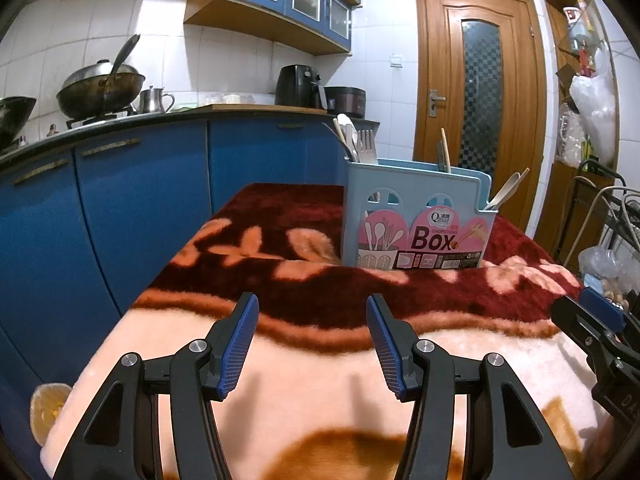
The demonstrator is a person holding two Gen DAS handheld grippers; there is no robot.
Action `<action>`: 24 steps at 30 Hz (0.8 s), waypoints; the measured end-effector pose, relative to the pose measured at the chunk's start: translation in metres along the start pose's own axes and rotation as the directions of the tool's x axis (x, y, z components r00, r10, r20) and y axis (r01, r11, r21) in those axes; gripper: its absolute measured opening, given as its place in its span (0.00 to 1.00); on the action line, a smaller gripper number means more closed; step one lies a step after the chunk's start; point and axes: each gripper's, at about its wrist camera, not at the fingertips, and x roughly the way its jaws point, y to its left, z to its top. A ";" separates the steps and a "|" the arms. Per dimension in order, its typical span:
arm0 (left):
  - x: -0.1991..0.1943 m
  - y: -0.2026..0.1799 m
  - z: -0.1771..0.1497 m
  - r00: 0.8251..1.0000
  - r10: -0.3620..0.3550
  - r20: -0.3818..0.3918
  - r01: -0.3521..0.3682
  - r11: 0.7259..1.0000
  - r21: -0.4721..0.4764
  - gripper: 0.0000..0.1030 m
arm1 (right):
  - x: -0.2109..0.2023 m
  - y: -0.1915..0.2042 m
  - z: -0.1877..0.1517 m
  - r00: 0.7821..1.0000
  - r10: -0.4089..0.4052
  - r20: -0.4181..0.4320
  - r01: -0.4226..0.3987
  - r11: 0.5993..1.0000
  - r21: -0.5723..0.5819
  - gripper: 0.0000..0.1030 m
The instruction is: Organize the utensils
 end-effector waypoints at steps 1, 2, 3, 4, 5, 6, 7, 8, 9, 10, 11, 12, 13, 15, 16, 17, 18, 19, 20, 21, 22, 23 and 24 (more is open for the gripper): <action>0.000 0.000 0.000 1.000 0.000 0.000 0.000 1.000 0.001 0.56 | 0.000 0.000 0.000 1.000 0.000 0.000 0.000 1.000 0.000 0.73; 0.000 0.000 0.000 1.000 0.001 0.000 -0.001 1.000 0.002 0.56 | 0.000 0.000 0.001 1.000 0.000 0.000 0.000 1.000 -0.002 0.73; 0.000 0.000 0.000 1.000 0.001 0.001 -0.001 1.000 0.002 0.56 | 0.000 0.000 0.000 1.000 0.000 0.000 0.000 1.000 -0.002 0.73; 0.000 0.000 0.000 1.000 0.001 0.002 -0.001 1.000 0.001 0.56 | 0.000 0.000 0.000 1.000 -0.001 0.000 0.001 1.000 -0.003 0.73; 0.000 0.000 0.000 1.000 0.001 0.001 -0.001 1.000 0.000 0.56 | 0.000 0.000 0.001 1.000 0.000 0.000 0.000 1.000 -0.003 0.73; 0.000 0.000 0.000 1.000 0.001 0.001 -0.001 1.000 -0.001 0.56 | 0.000 0.000 0.000 1.000 0.000 0.000 0.000 1.000 -0.003 0.73; 0.000 0.000 0.000 1.000 0.001 0.002 -0.001 1.000 -0.001 0.56 | 0.000 0.000 0.000 1.000 -0.001 0.000 0.001 1.000 -0.003 0.73; 0.000 0.000 0.000 1.000 0.000 0.002 0.000 1.000 0.000 0.56 | 0.000 0.000 0.000 1.000 0.000 0.000 0.000 1.000 -0.002 0.73; 0.000 0.000 0.000 1.000 0.001 0.002 -0.001 1.000 0.000 0.56 | 0.000 0.000 0.000 1.000 0.000 0.000 0.000 1.000 -0.001 0.73; 0.000 0.000 0.000 1.000 0.001 0.002 -0.001 1.000 0.001 0.56 | 0.000 0.000 0.000 1.000 0.000 0.000 0.000 1.000 -0.001 0.73; 0.000 0.000 0.000 1.000 0.001 0.003 -0.001 1.000 0.002 0.56 | 0.000 0.000 0.000 1.000 0.000 0.000 0.000 1.000 -0.001 0.73; 0.000 0.001 0.000 1.000 0.002 0.004 -0.002 1.000 0.003 0.56 | 0.000 0.000 0.000 1.000 0.000 0.000 0.000 1.000 -0.001 0.73; 0.000 0.001 0.000 1.000 0.003 0.005 -0.003 1.000 0.004 0.56 | 0.000 0.000 0.000 1.000 0.000 0.000 0.000 1.000 -0.001 0.73; -0.001 0.001 0.001 1.000 0.005 0.007 -0.005 1.000 0.004 0.56 | 0.000 0.000 0.000 1.000 0.000 0.000 0.000 1.000 -0.003 0.73; -0.001 0.001 0.001 1.000 0.005 0.008 -0.005 1.000 0.004 0.56 | 0.000 0.000 0.000 1.000 0.000 0.000 0.000 1.000 -0.003 0.73; -0.002 0.001 0.001 1.000 0.005 0.007 -0.005 1.000 0.004 0.56 | 0.000 0.000 0.001 1.000 0.000 0.000 0.000 1.000 -0.002 0.73; -0.002 0.001 0.001 1.000 0.005 0.007 -0.005 1.000 0.004 0.56 | 0.000 0.000 0.000 1.000 0.000 0.000 0.000 1.000 -0.002 0.73; -0.002 0.001 0.001 1.000 0.005 0.008 -0.005 1.000 0.004 0.56 | 0.000 0.000 0.000 1.000 0.000 0.000 0.000 1.000 -0.002 0.73; -0.002 0.001 0.001 1.000 0.005 0.008 -0.005 1.000 0.004 0.56 | 0.000 0.000 0.000 1.000 0.000 0.000 0.000 1.000 -0.002 0.73; -0.002 0.001 0.001 1.000 0.005 0.008 -0.005 1.000 0.004 0.56 | 0.000 0.000 0.000 1.000 0.000 -0.001 0.000 1.000 -0.001 0.73; -0.002 0.001 0.001 1.000 0.006 0.008 -0.006 1.000 0.005 0.56 | 0.000 0.000 0.000 1.000 0.000 -0.001 0.000 1.000 -0.002 0.73; -0.002 0.001 0.001 1.000 0.006 0.008 -0.006 1.000 0.005 0.56 | 0.000 0.000 0.000 1.000 0.000 -0.001 0.000 1.000 -0.002 0.73; -0.002 0.001 0.001 1.000 0.006 0.008 -0.006 1.000 0.004 0.56 | 0.000 0.000 0.001 1.000 0.000 0.000 0.000 1.000 -0.002 0.73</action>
